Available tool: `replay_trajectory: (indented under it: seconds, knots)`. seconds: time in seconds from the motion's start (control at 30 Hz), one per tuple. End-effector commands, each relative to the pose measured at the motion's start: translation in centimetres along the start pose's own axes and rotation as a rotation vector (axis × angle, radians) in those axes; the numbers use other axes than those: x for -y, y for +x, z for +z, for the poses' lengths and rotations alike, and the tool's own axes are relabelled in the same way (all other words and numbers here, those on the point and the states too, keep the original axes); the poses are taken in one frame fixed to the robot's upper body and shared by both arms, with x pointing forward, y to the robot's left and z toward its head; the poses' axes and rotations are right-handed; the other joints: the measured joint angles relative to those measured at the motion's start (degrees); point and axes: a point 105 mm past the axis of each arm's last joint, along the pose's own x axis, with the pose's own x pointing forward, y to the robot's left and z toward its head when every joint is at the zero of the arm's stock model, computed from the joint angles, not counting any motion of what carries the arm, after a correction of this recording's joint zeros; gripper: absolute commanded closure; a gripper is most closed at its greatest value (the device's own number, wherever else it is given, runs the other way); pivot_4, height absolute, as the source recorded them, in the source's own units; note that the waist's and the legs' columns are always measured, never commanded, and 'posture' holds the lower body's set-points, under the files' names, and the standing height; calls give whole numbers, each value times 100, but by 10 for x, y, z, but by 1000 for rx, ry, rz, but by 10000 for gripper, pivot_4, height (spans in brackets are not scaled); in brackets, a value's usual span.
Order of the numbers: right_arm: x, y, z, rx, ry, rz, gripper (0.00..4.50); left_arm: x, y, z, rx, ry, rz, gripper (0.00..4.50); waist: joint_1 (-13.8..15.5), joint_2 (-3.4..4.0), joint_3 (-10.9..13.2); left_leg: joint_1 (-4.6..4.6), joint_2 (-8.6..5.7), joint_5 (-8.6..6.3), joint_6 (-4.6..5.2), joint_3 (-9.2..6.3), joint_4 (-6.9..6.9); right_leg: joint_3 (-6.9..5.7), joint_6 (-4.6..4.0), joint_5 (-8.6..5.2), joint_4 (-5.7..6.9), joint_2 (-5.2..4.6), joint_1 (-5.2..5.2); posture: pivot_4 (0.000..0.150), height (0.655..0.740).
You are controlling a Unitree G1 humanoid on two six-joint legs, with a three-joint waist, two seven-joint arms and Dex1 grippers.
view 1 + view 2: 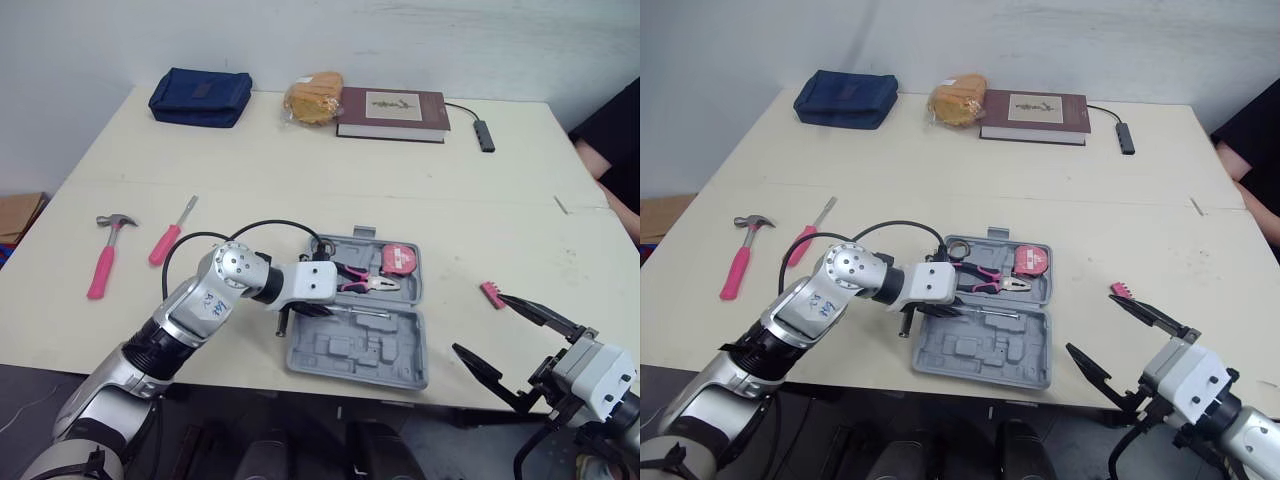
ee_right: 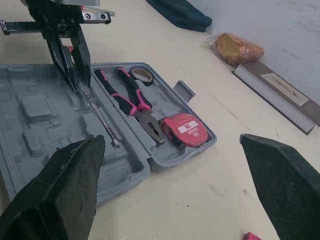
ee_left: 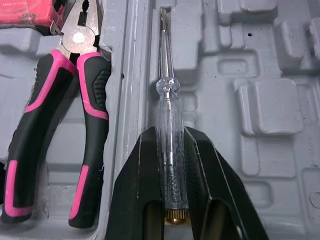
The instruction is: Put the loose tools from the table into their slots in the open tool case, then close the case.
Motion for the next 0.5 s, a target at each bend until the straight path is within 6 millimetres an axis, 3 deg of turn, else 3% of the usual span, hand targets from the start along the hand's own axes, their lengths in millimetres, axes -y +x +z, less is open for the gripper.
replay_trajectory:
  seconds: [0.03,0.1,0.13,0.3,0.5]
  knots:
    - [-2,2,8,25,-17,12,0,1,0,7,9,61,-7,44944,0,0,0,0,0,0,-1,0,0,0,0,0,0,0,0,1500,7400]
    - [-3,3,8,25,-17,13,0,0,0,7,11,73,-3,44944,1,0,0,0,0,0,-1,0,0,0,0,0,1,0,0,1500,7400]
    - [-3,3,8,25,-17,13,0,0,0,8,12,81,-8,34616,2,0,0,0,0,0,-1,1,1,0,0,0,1,0,0,1500,7400]
    - [-4,3,8,21,-19,22,0,-7,-5,23,70,146,31,11801,5,0,0,0,0,1,-1,1,4,0,0,0,3,0,0,1500,7400]
    - [-2,6,16,36,-23,26,0,-11,-15,39,164,171,41,11801,-6,0,0,1,0,1,-1,2,9,1,0,0,13,3,0,1500,7400]
